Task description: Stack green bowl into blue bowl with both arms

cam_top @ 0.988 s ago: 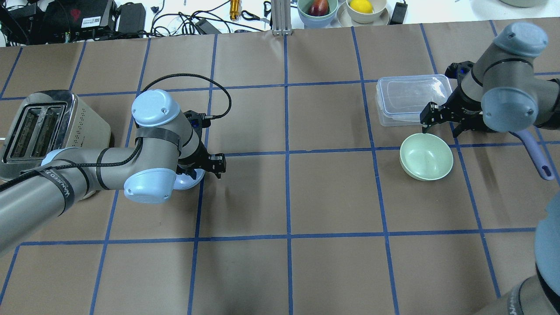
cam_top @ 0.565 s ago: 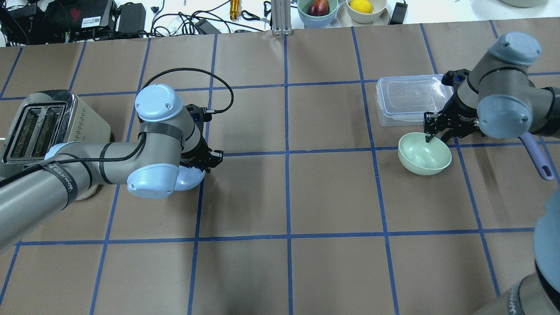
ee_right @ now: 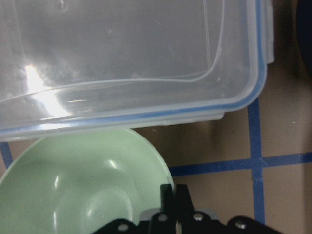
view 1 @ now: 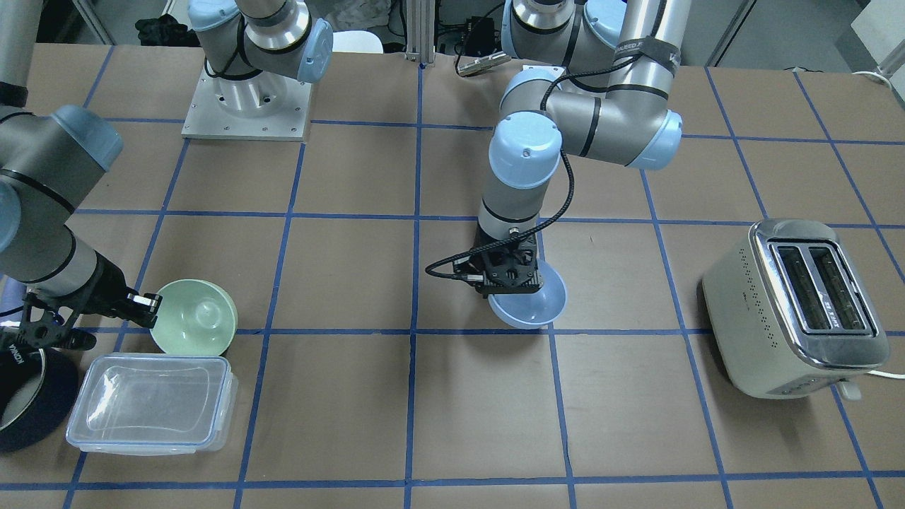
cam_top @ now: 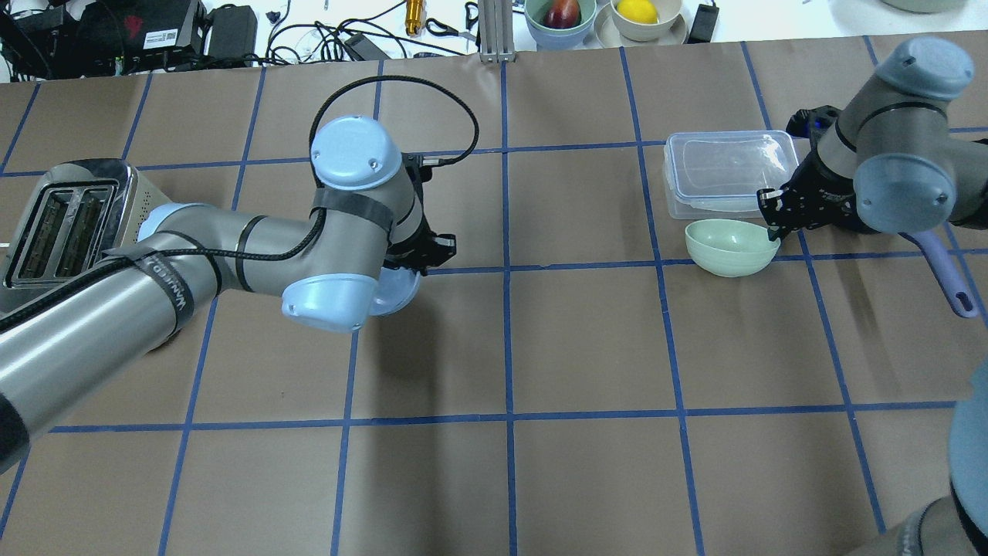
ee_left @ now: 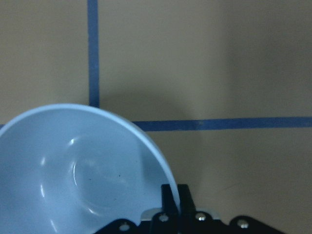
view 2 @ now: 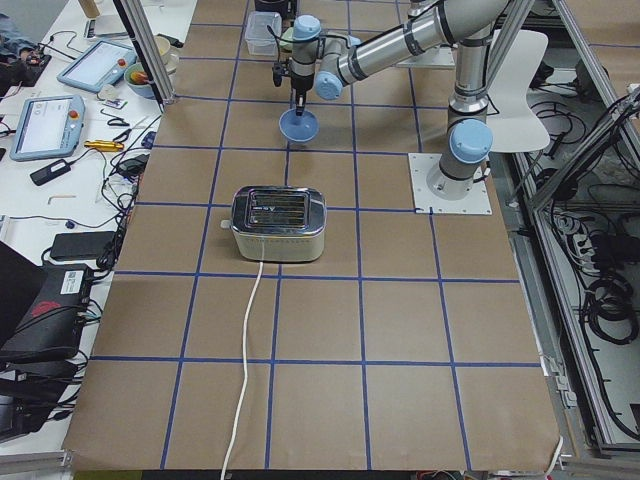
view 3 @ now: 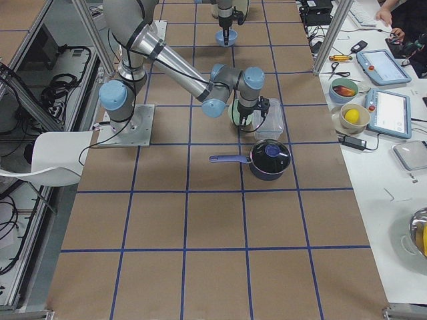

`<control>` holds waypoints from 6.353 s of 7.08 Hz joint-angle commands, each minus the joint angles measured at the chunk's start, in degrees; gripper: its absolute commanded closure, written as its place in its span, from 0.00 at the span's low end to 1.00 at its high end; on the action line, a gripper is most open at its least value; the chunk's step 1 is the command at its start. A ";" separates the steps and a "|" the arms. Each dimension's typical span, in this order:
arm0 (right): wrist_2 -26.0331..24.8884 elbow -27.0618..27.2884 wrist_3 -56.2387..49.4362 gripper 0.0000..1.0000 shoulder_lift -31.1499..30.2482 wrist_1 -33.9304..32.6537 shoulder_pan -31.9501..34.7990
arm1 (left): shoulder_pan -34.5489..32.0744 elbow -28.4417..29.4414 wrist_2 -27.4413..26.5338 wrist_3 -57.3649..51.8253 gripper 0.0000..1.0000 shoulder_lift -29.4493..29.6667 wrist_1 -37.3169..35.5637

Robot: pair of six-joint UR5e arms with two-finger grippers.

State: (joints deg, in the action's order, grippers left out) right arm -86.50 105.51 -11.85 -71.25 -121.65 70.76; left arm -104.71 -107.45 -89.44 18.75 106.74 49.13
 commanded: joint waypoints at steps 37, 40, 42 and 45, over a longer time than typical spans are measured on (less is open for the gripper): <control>-2.61 -6.53 5.26 0.00 -11.78 7.56 19.80 | 14.89 14.64 -1.17 -17.26 0.00 -17.53 29.97; -7.15 -9.51 5.26 0.00 -19.35 28.26 15.20 | 14.89 14.64 -1.09 -17.17 0.00 -17.27 30.05; -9.30 -14.26 8.83 0.00 -19.28 36.02 16.07 | 14.89 14.64 -1.18 -17.08 0.00 -17.27 30.32; -6.85 -14.80 17.47 0.00 -19.28 36.75 18.80 | 14.89 14.64 -1.26 -17.08 0.00 -17.35 30.23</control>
State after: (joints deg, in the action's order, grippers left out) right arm -94.60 90.96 4.07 -90.53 -84.87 89.03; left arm -89.82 -92.81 -90.59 1.67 89.46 79.37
